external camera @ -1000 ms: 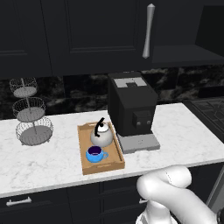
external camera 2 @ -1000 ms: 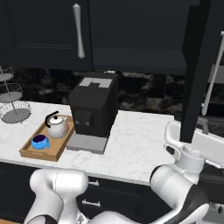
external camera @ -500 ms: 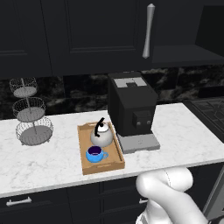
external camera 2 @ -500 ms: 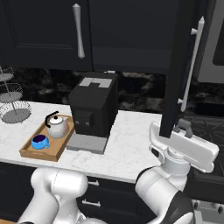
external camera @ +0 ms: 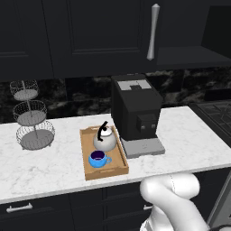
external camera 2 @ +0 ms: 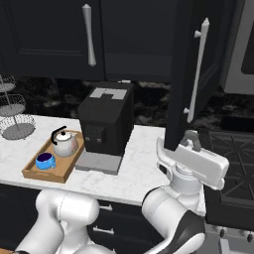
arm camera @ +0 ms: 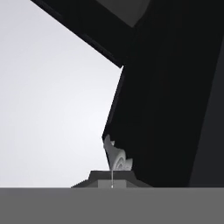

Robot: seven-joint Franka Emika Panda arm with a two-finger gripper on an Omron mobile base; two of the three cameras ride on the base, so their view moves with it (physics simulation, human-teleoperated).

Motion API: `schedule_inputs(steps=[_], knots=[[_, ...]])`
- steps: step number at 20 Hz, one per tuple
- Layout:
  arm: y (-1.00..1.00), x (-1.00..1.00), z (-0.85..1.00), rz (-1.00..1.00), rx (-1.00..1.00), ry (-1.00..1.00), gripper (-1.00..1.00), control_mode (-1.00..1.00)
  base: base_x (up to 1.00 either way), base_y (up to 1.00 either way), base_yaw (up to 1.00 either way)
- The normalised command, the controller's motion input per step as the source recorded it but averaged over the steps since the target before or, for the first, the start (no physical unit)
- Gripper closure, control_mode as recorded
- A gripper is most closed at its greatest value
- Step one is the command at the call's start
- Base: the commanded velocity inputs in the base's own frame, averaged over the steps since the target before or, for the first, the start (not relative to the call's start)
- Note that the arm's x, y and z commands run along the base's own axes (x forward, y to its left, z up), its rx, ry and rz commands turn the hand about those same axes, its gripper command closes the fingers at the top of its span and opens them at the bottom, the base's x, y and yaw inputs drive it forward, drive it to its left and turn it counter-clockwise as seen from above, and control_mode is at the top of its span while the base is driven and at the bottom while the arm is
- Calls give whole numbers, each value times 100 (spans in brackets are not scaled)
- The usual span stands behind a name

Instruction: Pick the kettle from the counter and place it on the tray. Then pick the mug from the cabinet and place it on the tray. Then close the cabinet doors.

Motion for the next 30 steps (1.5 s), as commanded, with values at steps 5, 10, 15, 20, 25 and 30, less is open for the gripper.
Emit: schedule_inputs(steps=[5,10,15,20,25,30], knots=[[45,0,43,0,0,13,100,-100,0,0,0],[44,0,50,0,0,17,100,-100,0,0,0],[29,7,71,0,0,21,100,-100,0,0,0],[41,34,61,1,0,25,100,-100,0,0,0],[41,20,62,3,-3,26,100,-100,0,0,0],[35,18,74,1,0,13,100,-100,0,0,0]])
